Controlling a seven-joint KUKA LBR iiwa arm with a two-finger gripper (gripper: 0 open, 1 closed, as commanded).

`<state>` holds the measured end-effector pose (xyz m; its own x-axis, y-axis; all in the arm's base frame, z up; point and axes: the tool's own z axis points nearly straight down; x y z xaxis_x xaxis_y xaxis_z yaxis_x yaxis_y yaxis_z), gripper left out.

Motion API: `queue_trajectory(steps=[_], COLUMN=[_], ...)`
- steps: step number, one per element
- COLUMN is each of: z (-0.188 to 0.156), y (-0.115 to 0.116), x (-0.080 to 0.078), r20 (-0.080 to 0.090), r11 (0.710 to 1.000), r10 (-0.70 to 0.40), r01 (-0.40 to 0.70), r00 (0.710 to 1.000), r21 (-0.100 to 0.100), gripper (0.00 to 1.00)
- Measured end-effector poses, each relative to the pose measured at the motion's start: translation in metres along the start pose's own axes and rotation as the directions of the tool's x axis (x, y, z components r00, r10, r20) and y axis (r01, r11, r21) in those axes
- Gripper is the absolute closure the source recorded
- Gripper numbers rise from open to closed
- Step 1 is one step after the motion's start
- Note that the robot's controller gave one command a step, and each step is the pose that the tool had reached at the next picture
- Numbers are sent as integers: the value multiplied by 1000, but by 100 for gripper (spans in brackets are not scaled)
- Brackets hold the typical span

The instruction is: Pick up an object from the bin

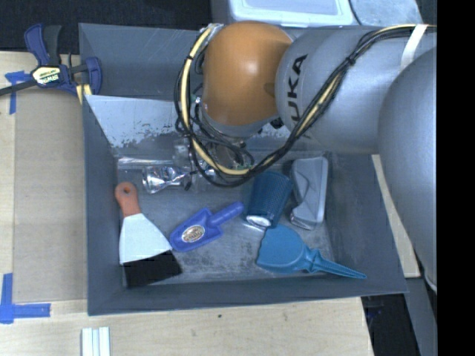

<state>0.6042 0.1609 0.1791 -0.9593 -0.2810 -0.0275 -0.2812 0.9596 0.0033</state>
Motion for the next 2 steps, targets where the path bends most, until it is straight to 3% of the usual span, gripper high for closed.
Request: queue_trajectory(steps=[1, 2], z=[-89, -77], y=[2, -6], x=[-12, -16], r20=[1, -1], r11=[1000, 1000], r10=[-18, 1], r01=[18, -1], r00=[1000, 1000], r21=[0, 0], gripper=[0, 0])
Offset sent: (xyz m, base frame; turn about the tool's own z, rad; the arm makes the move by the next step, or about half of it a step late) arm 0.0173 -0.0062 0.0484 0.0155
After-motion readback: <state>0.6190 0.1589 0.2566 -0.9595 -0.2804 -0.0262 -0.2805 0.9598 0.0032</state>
